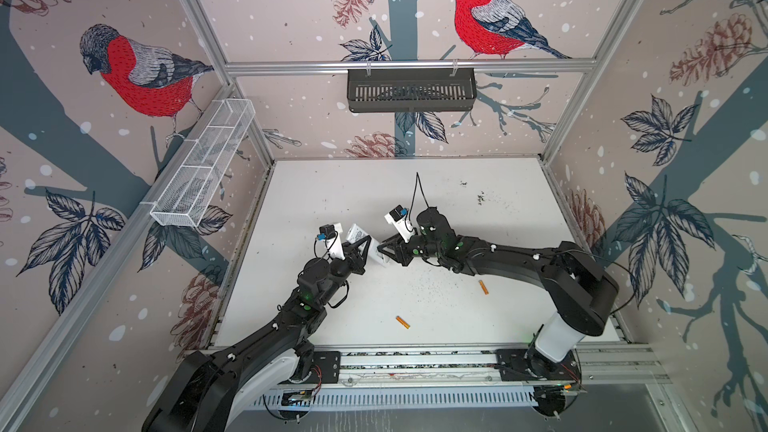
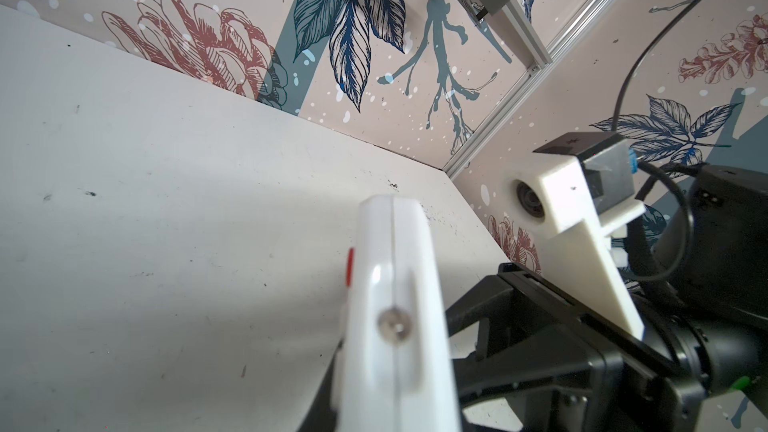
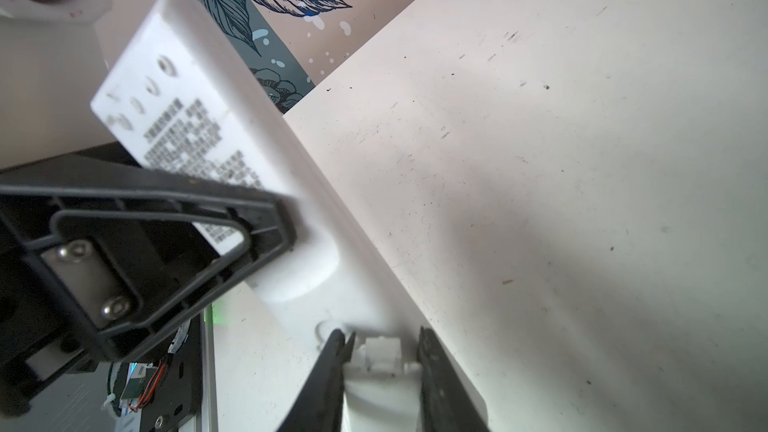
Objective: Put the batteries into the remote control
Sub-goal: 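Grip the battery cover with the right gripper and slide it off the remote, then carry the cover away with the right gripper and drop it on the table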
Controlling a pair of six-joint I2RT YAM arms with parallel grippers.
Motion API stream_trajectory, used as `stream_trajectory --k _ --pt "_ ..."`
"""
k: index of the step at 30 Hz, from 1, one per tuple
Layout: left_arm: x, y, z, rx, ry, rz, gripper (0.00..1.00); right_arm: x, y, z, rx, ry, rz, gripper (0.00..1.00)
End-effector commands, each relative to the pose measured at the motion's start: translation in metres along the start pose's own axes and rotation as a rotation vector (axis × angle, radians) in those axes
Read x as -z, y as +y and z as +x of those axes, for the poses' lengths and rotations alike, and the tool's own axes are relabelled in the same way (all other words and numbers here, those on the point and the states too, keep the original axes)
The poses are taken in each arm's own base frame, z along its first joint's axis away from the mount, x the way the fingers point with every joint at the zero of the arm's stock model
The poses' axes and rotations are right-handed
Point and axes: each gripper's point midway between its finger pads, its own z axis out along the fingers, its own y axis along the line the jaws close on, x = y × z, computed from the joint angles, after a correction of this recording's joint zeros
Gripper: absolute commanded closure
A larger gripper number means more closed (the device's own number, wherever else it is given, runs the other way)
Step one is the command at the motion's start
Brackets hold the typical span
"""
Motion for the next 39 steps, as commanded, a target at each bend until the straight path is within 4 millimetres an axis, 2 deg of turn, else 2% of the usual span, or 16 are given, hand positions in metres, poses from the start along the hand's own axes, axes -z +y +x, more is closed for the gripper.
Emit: stream_trajectory --k 1,10,15,18,22,28,33,39 --pt "0.001 0.001 -0.007 -0.007 -0.036 -0.013 1.00 0.004 0.005 -0.009 0.018 -0.036 -0.004 0.73" --pt "0.001 0.014 -0.006 -0.004 -0.033 -0.076 1.00 0.017 -0.011 -0.008 -0.021 -0.047 0.031 0.74" --pt "0.001 0.017 -0.007 -0.019 -0.025 -0.095 1.00 0.030 -0.038 0.004 -0.103 -0.033 0.059 0.74" --pt "0.001 0.016 -0.010 -0.032 -0.024 -0.097 1.00 0.042 -0.063 0.016 -0.174 -0.008 0.112 0.74" --pt "0.001 0.013 -0.012 -0.048 -0.014 -0.092 1.00 0.053 -0.117 0.045 -0.270 0.117 0.322 0.74" --pt "0.001 0.009 -0.014 -0.051 -0.013 -0.073 1.00 0.085 -0.187 0.082 -0.359 0.245 0.620 0.74" --pt "0.001 -0.001 -0.015 -0.067 0.004 -0.032 1.00 0.110 -0.222 0.098 -0.361 0.313 0.788 0.73" --pt "0.001 -0.021 -0.014 -0.101 0.050 0.063 1.00 0.123 -0.239 0.112 -0.367 0.363 0.849 0.70"
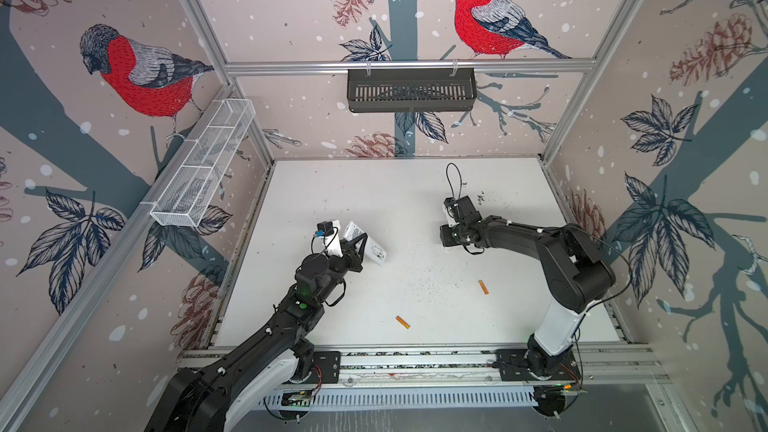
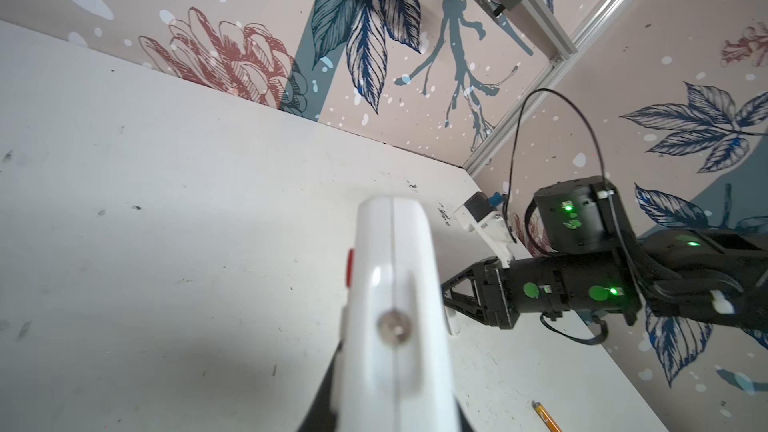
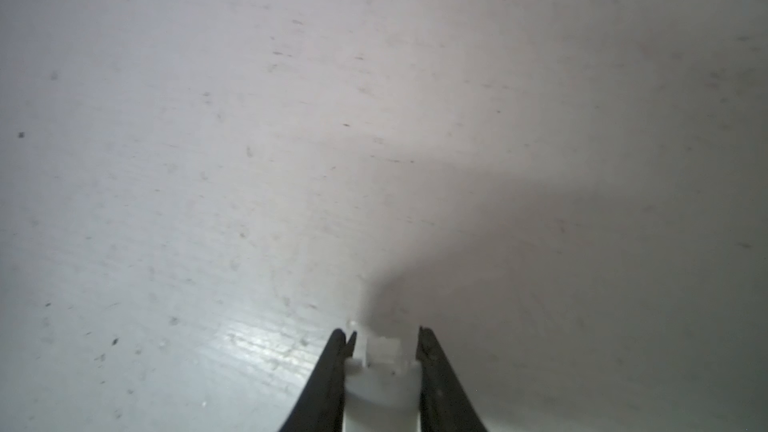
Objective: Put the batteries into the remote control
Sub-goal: 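Carry the cover away with the right gripper and drop it on the table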
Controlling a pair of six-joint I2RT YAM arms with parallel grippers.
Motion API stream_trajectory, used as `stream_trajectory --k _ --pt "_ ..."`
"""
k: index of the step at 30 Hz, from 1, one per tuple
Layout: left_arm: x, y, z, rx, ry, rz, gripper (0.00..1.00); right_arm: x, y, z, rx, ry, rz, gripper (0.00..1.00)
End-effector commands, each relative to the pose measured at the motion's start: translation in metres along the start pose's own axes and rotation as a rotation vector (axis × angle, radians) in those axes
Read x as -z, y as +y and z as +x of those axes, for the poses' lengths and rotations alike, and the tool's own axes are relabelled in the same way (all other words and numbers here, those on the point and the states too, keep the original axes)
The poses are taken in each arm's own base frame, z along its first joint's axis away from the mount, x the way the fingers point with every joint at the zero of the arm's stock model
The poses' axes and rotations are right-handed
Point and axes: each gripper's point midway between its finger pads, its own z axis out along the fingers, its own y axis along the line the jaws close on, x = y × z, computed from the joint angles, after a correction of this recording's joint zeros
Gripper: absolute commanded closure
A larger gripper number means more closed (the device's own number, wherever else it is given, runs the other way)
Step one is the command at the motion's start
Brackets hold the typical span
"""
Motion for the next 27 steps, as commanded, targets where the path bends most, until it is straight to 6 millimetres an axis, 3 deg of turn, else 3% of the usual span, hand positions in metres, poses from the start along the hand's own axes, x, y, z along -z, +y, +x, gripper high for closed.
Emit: stream_trajectory --k 1,15,21,27 --pt "-0.001 -0.019 -0.002 -0.041 0.031 0.092 1.00 -0.003 -0.020 0.013 0.024 0.054 0.085 0.69" --pt "-0.004 -0.036 0.005 -0.038 0.088 0.186 1.00 -0.001 -0.028 0.009 0.028 0.064 0.104 0.55" --pt "-0.005 -0.040 0.009 -0.017 0.111 0.208 1.00 0.021 -0.031 0.007 0.026 0.037 0.110 0.38" --pt "-0.003 -0.042 0.005 -0.016 0.103 0.210 1.00 0.049 -0.036 0.036 -0.041 0.037 0.082 0.26"
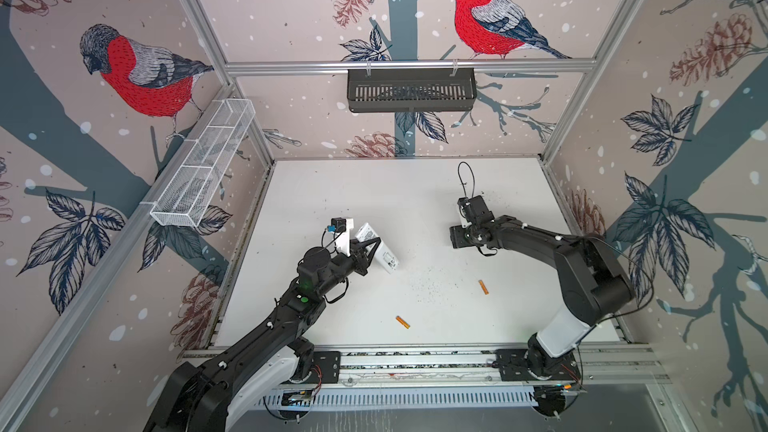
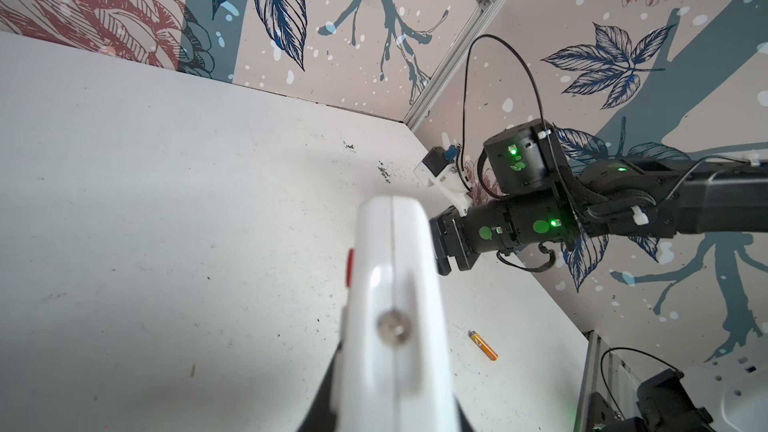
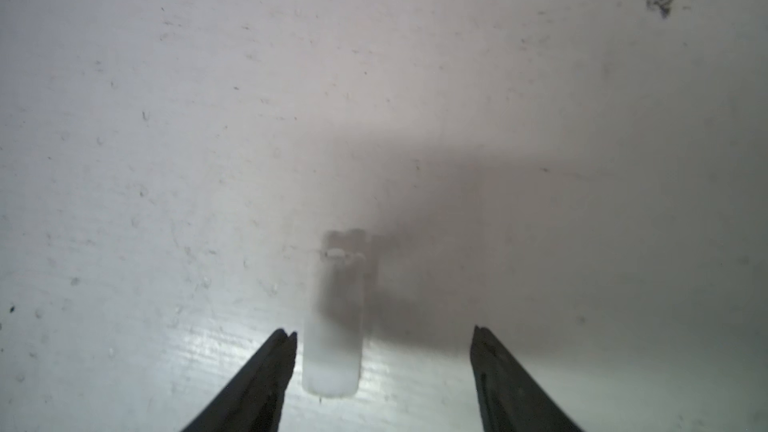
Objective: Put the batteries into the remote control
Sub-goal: 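Carry the cover away with the right gripper and drop it on the table, then lower the right gripper onto an orange battery and grasp it upright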
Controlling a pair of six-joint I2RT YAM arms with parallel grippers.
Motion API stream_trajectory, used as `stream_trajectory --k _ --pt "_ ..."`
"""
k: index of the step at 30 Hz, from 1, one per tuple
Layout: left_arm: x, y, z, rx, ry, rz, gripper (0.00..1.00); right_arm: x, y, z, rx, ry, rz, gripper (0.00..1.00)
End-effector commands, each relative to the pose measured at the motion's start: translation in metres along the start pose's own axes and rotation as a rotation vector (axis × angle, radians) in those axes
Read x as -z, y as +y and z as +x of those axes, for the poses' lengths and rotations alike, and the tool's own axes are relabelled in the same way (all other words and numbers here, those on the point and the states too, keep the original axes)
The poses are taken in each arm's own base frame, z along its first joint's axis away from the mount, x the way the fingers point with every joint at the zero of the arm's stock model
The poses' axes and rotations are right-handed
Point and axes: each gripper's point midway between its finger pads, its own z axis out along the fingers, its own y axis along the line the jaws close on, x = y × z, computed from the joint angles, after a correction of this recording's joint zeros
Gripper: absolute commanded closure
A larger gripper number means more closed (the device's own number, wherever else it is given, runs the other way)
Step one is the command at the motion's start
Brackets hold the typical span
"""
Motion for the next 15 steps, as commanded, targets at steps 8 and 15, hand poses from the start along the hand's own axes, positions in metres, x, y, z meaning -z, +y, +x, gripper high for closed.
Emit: stream_trajectory --k 8,15 --pt "-0.003 -0.012 -0.008 -0.010 -0.011 0.055 1.00 0.035 -0.004 0.070 -0.130 0.053 -0.015 0.27" --pt "-0.004 -0.015 -0.007 0.002 -0.012 0.085 1.00 0.046 0.006 0.092 -0.190 0.063 -0.012 0.31"
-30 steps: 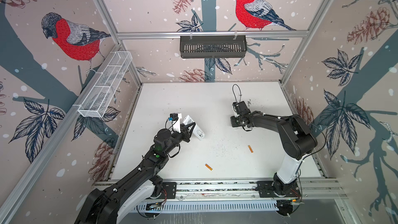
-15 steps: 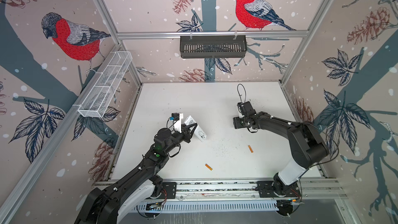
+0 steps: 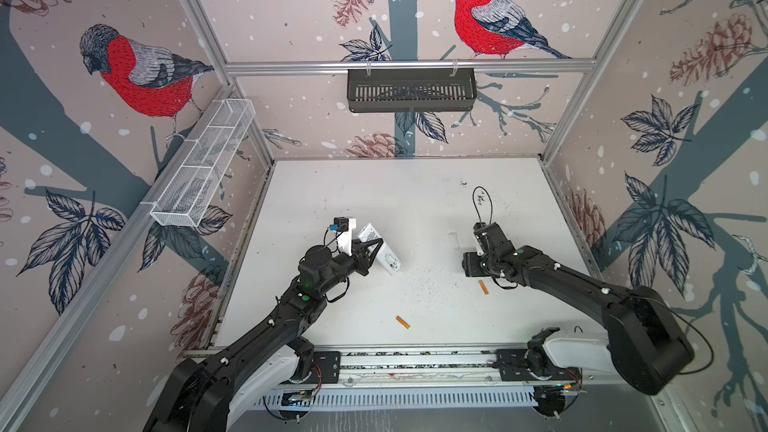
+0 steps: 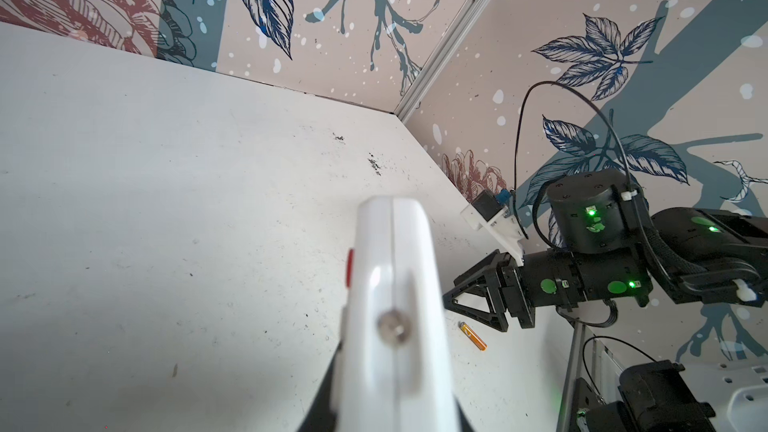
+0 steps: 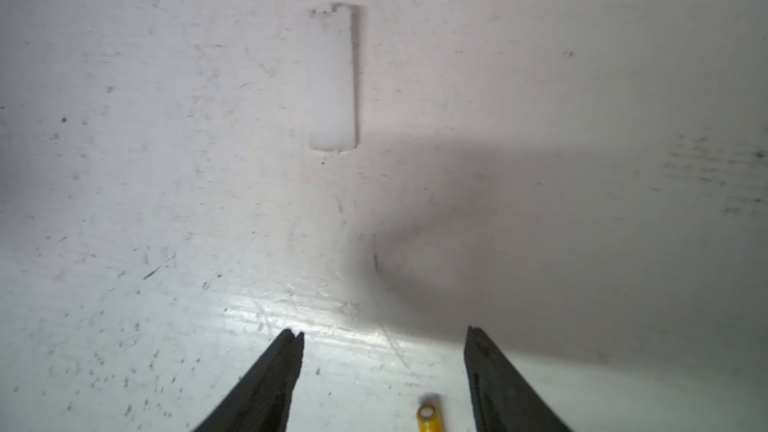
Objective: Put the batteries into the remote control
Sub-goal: 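Lower the right gripper onto an orange battery and grasp it upright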
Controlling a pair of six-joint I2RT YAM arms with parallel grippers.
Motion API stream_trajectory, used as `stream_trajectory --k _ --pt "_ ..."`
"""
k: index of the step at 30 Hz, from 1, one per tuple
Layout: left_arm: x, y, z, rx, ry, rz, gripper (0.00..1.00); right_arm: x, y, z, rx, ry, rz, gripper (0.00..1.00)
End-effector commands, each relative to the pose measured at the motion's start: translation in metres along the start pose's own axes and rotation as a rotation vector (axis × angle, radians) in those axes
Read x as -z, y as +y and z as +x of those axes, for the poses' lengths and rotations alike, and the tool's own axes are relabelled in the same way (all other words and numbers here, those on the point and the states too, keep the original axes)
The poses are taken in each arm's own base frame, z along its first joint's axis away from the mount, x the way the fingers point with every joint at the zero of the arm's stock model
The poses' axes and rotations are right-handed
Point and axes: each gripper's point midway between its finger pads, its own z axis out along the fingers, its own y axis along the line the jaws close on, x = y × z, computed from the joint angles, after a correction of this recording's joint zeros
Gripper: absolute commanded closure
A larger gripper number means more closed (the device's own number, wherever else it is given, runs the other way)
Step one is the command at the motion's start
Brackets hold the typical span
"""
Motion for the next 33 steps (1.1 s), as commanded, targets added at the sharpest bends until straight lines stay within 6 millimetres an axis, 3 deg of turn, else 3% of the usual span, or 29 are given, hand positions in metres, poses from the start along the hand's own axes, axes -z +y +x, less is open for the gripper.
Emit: stream_trajectory --k 1,8,13,33 --pt "0.001 -0.013 -0.012 -0.011 -0.044 0.062 1.00 -0.001 -0.010 0.018 -0.085 0.031 0.056 0.30" --pt "0.001 -0.015 -0.009 -0.002 -0.043 0.079 1.00 0.002 -0.019 0.033 -0.165 0.012 0.106 0.27" --pt "0.003 -0.016 -0.012 -0.008 -0.053 0.078 1.00 -0.001 -0.013 0.049 -0.158 0.041 0.093 0.40" --pt "0.004 -0.017 -0.015 -0.011 -0.058 0.077 1.00 0.004 -0.001 0.081 -0.119 0.061 0.081 0.64"
